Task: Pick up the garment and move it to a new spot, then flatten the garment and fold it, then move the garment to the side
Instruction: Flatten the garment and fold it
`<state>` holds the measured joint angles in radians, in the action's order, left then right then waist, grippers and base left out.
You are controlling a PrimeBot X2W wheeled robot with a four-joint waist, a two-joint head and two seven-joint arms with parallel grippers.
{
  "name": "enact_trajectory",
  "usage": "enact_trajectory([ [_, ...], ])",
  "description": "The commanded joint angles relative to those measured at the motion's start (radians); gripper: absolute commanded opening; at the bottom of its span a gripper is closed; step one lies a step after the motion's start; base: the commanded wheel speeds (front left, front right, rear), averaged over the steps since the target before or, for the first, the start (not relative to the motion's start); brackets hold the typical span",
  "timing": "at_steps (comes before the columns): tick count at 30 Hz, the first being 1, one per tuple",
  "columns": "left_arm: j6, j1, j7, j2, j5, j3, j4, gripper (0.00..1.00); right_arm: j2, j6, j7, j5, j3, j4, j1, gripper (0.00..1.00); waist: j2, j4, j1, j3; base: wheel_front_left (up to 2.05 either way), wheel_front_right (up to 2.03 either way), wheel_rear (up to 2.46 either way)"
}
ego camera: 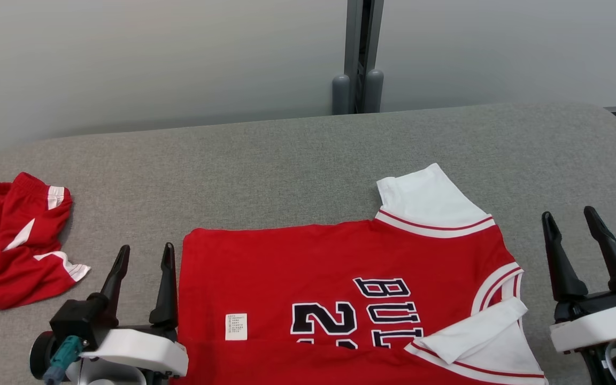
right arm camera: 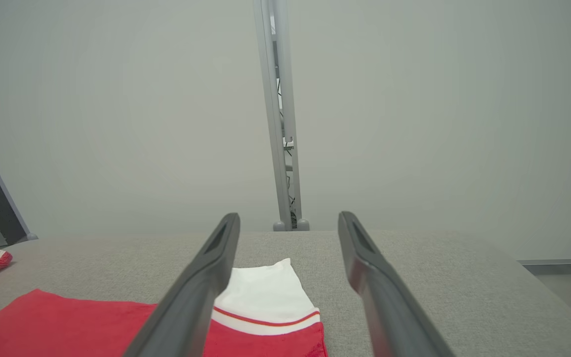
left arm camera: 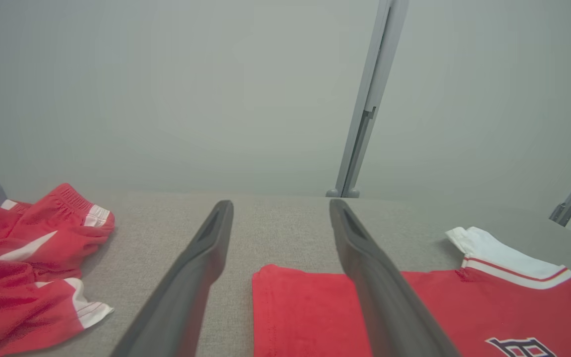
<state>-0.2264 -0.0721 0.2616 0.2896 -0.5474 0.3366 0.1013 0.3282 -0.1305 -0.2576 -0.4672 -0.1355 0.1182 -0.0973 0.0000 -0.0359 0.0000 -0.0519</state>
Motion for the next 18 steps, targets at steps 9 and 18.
enact_trajectory([
  [9, 0.002, -0.141, -0.014, -0.002, 0.140, 0.019, 0.289, 1.00, -0.062, 0.000, -0.009, 0.039, -0.035, -0.003, -0.025, 1.00, 0.0000, -0.059, 0.0000, -0.060, 0.00, 0.00, 0.00],
  [18, 0.012, -0.345, -0.130, 0.034, 0.211, 0.078, 0.555, 1.00, -0.058, 0.000, -0.010, 0.014, -0.046, -0.014, -0.050, 1.00, 0.0000, -0.136, 0.0000, -0.142, 0.00, 0.00, 0.00],
])
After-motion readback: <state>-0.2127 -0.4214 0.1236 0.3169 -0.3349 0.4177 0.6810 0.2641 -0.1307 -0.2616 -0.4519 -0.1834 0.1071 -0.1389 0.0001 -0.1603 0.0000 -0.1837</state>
